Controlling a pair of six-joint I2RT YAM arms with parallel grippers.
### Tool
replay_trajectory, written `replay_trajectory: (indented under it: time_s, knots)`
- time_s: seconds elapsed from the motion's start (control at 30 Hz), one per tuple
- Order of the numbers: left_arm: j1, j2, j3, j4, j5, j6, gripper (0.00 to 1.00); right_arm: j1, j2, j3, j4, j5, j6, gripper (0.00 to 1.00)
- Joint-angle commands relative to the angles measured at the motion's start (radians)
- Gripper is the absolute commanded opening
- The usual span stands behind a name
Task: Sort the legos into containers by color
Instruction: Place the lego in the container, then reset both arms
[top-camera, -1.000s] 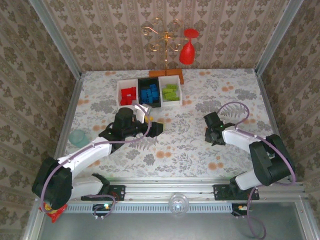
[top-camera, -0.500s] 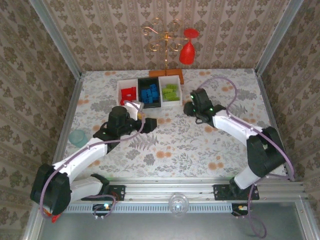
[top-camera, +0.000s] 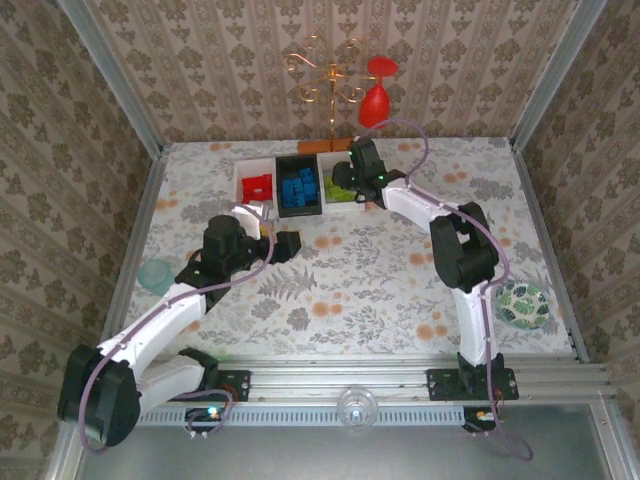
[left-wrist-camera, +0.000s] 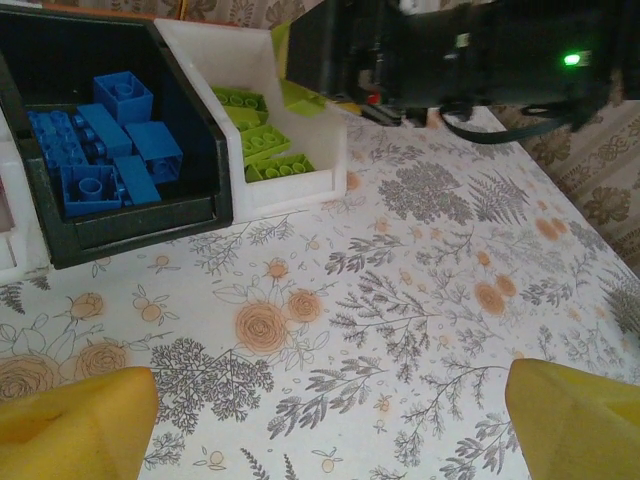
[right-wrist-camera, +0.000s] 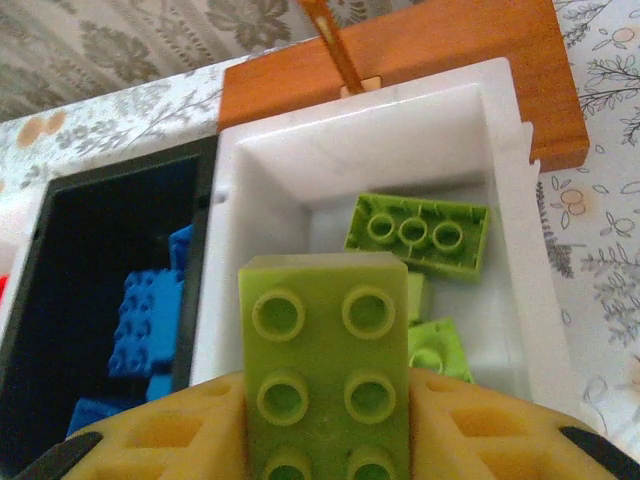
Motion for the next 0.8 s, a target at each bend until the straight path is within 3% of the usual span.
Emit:
replay_trajectory:
  time_s: [0.0, 0.13, 0.37, 0.5, 0.63, 0.77]
  knots:
    - [0.009, -0.025, -0.01, -0.018, -0.018, -0.011, 0.91, -0.017, 0.033, 0.094, -0.042, -0.038, -0.005, 0.47]
    - [0.02, -0.042, -0.027, -0.015, -0.05, -0.015, 0.92, -0.015, -0.041, 0.082, -0.05, -0.065, -0.03, 0.58]
    - [0.107, -0.114, -0.068, -0.016, -0.118, -0.011, 0.92, -0.015, -0.386, -0.28, 0.059, -0.022, -0.1, 0.63]
    - [0.15, -0.17, -0.077, -0.074, -0.214, 0.033, 0.93, -0.016, -0.616, -0.482, 0.006, 0.166, -0.193, 0.7]
    - [0.198, -0.239, -0.098, -0.122, -0.355, 0.087, 0.99, -0.025, -0.874, -0.728, 0.026, 0.448, -0.289, 0.82]
    - [0.269, -0.26, -0.148, -0.055, -0.423, 0.068, 1.0, -0.094, -1.059, -0.925, 0.038, 0.559, -0.332, 0.95]
